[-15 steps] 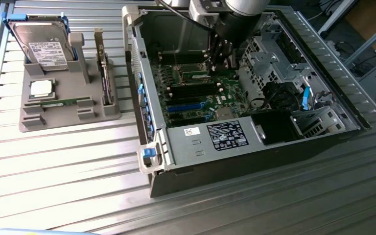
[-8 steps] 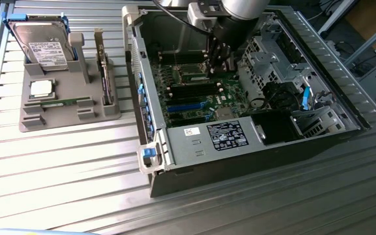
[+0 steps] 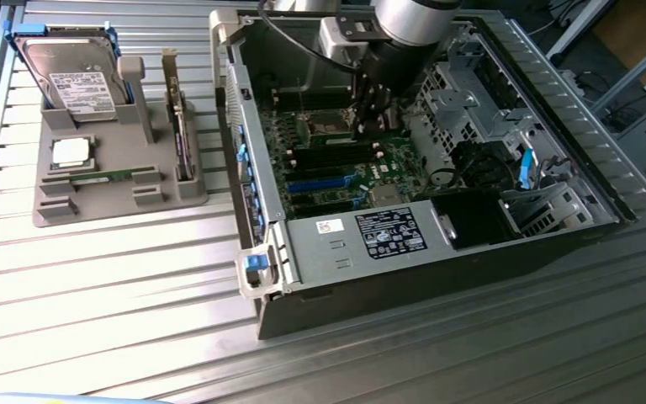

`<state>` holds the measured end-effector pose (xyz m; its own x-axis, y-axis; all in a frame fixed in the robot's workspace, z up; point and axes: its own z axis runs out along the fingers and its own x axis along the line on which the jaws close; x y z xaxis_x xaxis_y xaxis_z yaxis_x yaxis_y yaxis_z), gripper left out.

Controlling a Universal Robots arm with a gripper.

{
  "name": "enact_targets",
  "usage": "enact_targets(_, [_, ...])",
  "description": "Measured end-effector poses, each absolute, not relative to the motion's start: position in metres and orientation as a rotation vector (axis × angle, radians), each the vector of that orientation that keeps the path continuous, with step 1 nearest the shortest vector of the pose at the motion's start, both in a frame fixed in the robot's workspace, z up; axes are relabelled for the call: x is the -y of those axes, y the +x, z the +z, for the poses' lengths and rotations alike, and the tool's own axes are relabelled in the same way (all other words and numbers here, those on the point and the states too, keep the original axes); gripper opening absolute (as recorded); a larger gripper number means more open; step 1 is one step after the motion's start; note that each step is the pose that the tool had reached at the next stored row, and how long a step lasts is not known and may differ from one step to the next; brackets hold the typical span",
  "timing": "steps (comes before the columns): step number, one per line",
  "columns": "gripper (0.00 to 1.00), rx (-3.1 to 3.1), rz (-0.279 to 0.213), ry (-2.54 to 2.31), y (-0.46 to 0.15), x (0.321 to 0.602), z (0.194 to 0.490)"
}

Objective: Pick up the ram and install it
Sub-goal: 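Insert the ram into the slot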

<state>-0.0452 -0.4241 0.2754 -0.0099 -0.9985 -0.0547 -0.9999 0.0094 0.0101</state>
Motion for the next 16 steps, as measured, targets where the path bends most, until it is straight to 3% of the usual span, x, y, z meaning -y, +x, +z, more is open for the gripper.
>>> enact_targets(16, [0.13,-2.209,0.071,-2.188,-0.052,0.424,0.25])
